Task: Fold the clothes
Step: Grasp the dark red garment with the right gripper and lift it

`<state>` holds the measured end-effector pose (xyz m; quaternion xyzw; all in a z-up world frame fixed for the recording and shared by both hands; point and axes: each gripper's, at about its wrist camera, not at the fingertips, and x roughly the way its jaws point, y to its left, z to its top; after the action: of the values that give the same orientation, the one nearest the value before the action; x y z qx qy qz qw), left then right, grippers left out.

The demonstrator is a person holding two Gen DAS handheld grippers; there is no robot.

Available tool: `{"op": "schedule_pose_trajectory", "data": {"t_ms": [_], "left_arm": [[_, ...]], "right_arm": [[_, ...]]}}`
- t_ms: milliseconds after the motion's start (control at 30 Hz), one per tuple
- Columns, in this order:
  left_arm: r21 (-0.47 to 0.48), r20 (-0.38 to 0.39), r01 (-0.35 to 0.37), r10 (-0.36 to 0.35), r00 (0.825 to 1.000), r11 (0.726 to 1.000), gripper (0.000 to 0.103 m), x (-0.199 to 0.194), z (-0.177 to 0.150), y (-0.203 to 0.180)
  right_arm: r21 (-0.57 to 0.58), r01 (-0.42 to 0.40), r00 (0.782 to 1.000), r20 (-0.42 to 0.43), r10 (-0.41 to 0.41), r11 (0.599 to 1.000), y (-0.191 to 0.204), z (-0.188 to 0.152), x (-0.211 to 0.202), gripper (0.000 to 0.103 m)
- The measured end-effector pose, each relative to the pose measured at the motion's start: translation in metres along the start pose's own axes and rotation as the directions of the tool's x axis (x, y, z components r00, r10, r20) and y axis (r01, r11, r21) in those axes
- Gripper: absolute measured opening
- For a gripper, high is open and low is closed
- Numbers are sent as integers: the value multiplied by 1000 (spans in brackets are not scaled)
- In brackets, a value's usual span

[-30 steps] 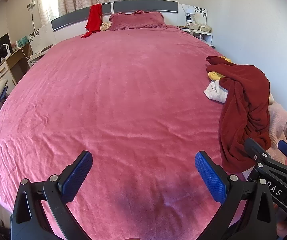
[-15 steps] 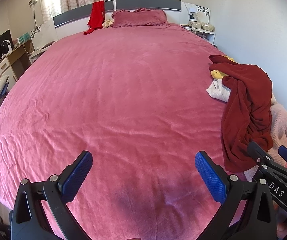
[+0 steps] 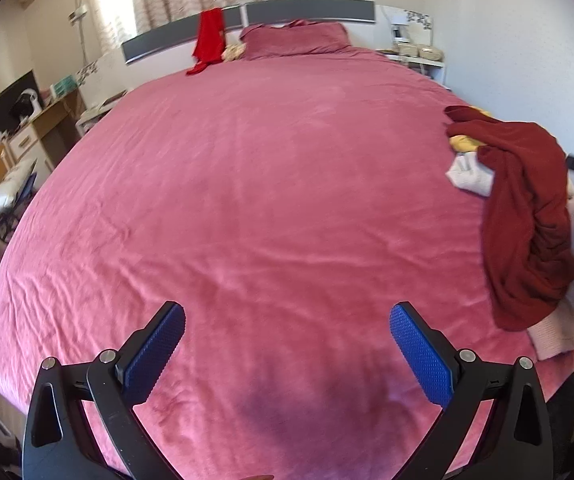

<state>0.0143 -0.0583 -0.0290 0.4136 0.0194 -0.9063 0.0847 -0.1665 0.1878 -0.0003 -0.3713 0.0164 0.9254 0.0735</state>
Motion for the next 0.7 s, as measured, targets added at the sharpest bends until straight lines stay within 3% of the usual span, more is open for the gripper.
{"op": "schedule_pose_trajectory", "data": {"t_ms": [133,333,533,600,633,667,700], "left_arm": [[-47,-38,-22,20,999,999,103,6,-10,24],[-66,-82,-97,92,992,993,103,8,-27,51],[-115,-140,-121,104,985,986,103,18,-42,69],[-122,-166,-122,101,981,985,103,22,-43,71],[-125,-175,-120,97,980,985,103,24,-43,71],[-126,-176,-118,95,980,985,103,25,-43,70],[-126,-170,-116,94,981,985,103,26,-44,71]], "right_arm": [[-4,-2,997,-80,2,1000,-10,28,50,103],[-65,112,965,-230,-124,992,-17,23,123,102],[4,52,960,-277,-49,999,-31,6,145,102],[0,15,963,-271,-14,1000,-29,4,141,83],[-13,-7,966,-259,4,1000,-26,4,137,64],[-33,-43,970,-241,34,999,-21,3,130,35],[-52,-61,973,-224,48,997,-15,2,123,24]]}}
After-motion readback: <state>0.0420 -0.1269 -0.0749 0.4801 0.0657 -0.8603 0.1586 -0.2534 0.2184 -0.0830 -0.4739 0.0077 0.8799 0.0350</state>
